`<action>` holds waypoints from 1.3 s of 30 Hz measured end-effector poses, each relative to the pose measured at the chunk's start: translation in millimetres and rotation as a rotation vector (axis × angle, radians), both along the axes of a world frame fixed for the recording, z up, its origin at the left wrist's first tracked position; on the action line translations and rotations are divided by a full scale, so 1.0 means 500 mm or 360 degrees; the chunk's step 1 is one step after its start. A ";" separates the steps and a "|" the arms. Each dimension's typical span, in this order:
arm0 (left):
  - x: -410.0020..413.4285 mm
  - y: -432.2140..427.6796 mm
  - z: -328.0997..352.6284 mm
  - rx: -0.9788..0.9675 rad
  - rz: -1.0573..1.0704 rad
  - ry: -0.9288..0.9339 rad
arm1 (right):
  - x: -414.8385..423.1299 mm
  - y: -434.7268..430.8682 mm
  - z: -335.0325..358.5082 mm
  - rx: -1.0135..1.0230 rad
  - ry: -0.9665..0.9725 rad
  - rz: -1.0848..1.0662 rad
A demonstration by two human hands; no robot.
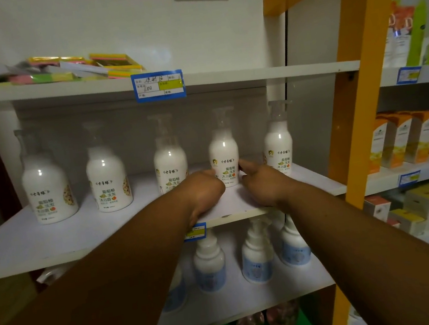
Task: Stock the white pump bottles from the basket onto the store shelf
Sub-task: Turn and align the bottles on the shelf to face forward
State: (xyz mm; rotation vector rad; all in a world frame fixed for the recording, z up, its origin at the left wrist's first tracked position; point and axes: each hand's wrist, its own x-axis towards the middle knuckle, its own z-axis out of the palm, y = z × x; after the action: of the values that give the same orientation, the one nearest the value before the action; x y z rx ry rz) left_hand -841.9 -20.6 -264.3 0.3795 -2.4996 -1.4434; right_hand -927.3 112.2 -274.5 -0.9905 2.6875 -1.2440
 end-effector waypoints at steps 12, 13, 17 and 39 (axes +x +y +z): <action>0.092 -0.031 -0.028 -0.0258 0.0301 0.0823 | 0.057 0.006 -0.022 -0.0334 0.0211 -0.0187; 0.097 -0.047 -0.024 -0.0285 0.0383 0.0879 | 0.068 -0.001 -0.023 -0.0464 0.0181 -0.0140; 0.100 -0.095 -0.024 -0.0420 0.0599 0.0844 | 0.104 -0.064 -0.009 -0.0537 0.0024 0.0087; 0.079 -0.137 -0.032 -0.0282 0.0483 0.0348 | 0.116 -0.140 0.017 0.0095 -0.0119 0.0151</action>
State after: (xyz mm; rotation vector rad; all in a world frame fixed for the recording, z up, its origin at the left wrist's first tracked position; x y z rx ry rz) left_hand -802.5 -88.9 -280.1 0.5109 -2.2563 -1.0769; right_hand -869.4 42.0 -266.1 -1.0297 2.5728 -1.1533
